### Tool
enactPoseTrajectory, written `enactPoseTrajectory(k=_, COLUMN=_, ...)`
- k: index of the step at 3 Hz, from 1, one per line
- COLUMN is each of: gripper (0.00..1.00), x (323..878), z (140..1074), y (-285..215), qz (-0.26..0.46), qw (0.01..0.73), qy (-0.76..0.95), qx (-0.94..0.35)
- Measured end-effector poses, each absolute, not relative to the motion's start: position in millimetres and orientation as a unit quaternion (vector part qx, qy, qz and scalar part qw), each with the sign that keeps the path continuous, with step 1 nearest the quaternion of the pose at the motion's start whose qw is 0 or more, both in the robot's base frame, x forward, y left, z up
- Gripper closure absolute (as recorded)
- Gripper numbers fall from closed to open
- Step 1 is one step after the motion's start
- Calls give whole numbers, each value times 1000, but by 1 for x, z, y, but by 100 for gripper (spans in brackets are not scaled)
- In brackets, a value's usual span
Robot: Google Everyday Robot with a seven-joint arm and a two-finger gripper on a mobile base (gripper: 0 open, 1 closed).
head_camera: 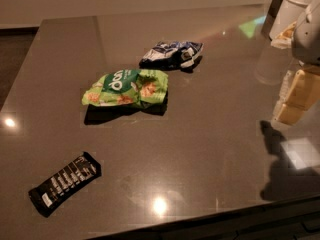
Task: Move green rice chip bag near rxbar chocolate
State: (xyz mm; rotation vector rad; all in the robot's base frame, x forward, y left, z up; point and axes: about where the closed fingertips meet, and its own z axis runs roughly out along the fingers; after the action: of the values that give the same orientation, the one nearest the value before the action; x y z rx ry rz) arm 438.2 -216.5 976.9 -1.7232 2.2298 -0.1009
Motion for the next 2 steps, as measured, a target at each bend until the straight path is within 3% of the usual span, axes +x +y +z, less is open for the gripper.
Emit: enactPoseTrajectory(k=2, gripper=0, x=441, z=979, y=-212, qz=-30, qw=166, qy=780, qx=-603)
